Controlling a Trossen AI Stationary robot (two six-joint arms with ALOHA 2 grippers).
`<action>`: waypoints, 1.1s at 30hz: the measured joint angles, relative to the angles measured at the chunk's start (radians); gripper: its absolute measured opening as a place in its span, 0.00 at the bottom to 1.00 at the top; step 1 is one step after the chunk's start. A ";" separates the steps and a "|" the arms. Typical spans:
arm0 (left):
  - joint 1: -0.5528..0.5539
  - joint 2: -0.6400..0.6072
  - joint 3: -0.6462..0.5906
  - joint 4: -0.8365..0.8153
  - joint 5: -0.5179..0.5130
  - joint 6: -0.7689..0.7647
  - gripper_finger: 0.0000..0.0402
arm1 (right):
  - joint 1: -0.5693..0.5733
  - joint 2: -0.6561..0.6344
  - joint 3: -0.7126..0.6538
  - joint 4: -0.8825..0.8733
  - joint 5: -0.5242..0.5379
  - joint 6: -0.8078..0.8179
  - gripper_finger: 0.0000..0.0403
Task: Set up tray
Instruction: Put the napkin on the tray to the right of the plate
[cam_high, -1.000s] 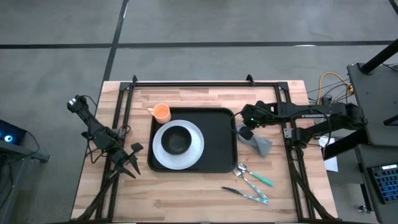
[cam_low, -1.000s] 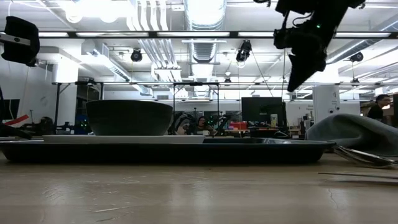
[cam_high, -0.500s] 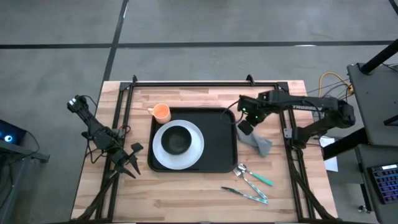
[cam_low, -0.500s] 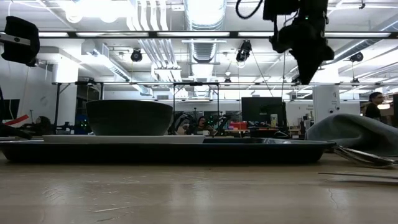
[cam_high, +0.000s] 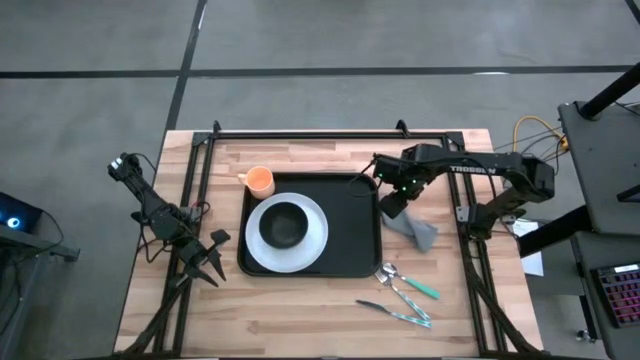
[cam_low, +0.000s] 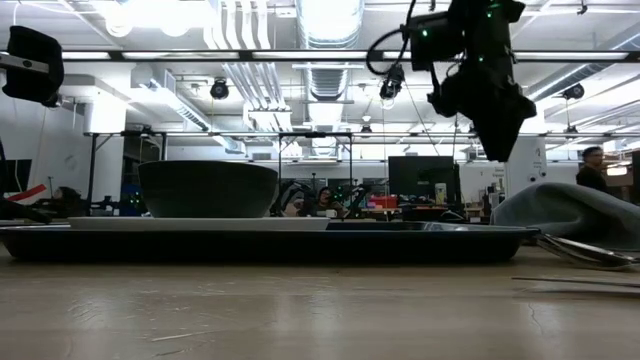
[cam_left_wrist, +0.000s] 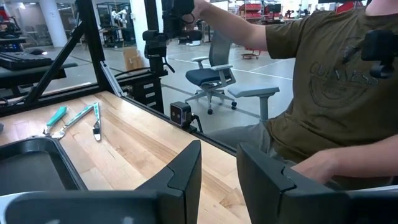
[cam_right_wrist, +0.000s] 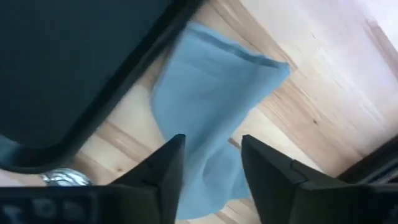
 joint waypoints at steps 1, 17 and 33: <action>0.000 0.000 0.000 0.000 0.000 0.000 0.21 | -0.006 0.001 -0.008 0.001 0.001 0.001 0.40; 0.000 0.000 0.000 0.000 0.000 0.000 0.21 | -0.078 0.000 -0.178 0.171 0.004 -0.022 0.46; 0.000 0.000 0.000 0.000 0.000 0.000 0.21 | -0.077 0.020 -0.227 0.244 0.051 -0.033 0.32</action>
